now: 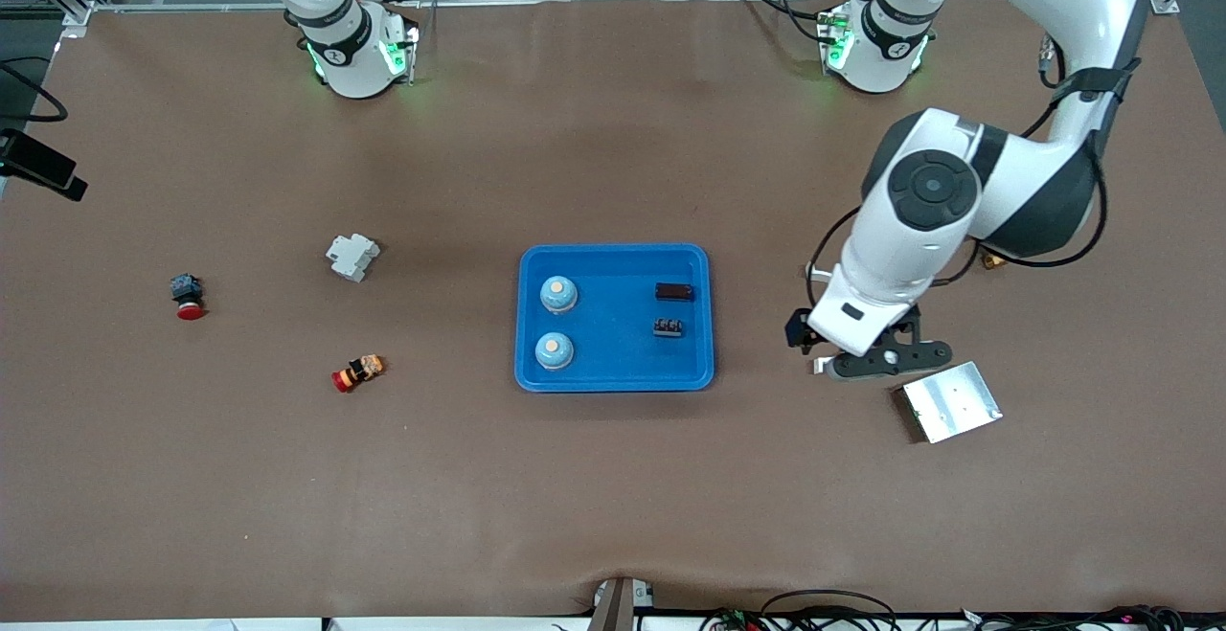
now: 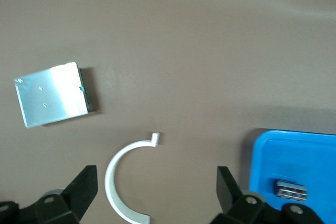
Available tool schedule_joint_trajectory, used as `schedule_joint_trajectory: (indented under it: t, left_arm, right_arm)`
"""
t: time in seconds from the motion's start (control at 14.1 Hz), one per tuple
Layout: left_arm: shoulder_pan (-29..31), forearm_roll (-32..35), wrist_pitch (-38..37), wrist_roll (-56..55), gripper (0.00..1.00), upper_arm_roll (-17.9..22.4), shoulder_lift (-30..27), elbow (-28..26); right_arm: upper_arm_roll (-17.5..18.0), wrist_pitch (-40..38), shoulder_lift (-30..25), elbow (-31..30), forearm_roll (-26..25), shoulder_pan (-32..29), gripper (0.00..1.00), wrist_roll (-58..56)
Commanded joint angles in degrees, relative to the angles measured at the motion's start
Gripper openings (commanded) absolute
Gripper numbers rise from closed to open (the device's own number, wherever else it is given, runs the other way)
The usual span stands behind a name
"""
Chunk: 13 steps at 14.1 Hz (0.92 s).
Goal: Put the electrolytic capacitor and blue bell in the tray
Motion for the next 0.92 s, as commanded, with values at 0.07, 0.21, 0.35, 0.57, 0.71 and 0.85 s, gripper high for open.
schedule_joint_trajectory:
  t: [0.07, 0.21, 0.35, 0.57, 0.71, 0.85]
  left_arm:
    - [2.38, -0.77, -1.31, 4.75, 1.0, -0.34, -1.71, 0.08]
    - [3.27, -0.51, -1.22, 6.94, 1.0, -0.25, -1.8, 0.16]
    - [4.49, -0.42, -1.22, 9.4, 1.0, 0.01, -2.24, 0.86]
    - [6.96, -0.86, -1.22, 12.75, 1.0, -0.34, -3.29, 0.87]
    - [7.57, -1.12, -1.22, 12.67, 1.0, -0.34, -4.17, 0.78]
    - [7.66, -1.47, -1.49, 12.67, 1.0, -0.25, -4.88, 0.87]
  right_arm:
    - [-0.02, 0.21, -0.36, 0.32, -0.61, 0.34, 1.0, -0.07]
    - [0.07, 0.39, -0.36, 0.32, -0.7, 0.42, 1.0, -0.41]
    - [0.07, 0.48, -0.36, 0.32, -0.7, 0.42, 1.0, -2.78]
    - [0.16, 0.39, -0.36, 0.32, -0.61, 0.51, 1.0, -2.0]
    - [0.16, 0.57, -0.36, 0.32, -0.35, 0.51, 1.0, -2.0]
    - [0.16, 1.18, -0.36, 0.32, -0.35, 0.86, 1.0, -2.0]
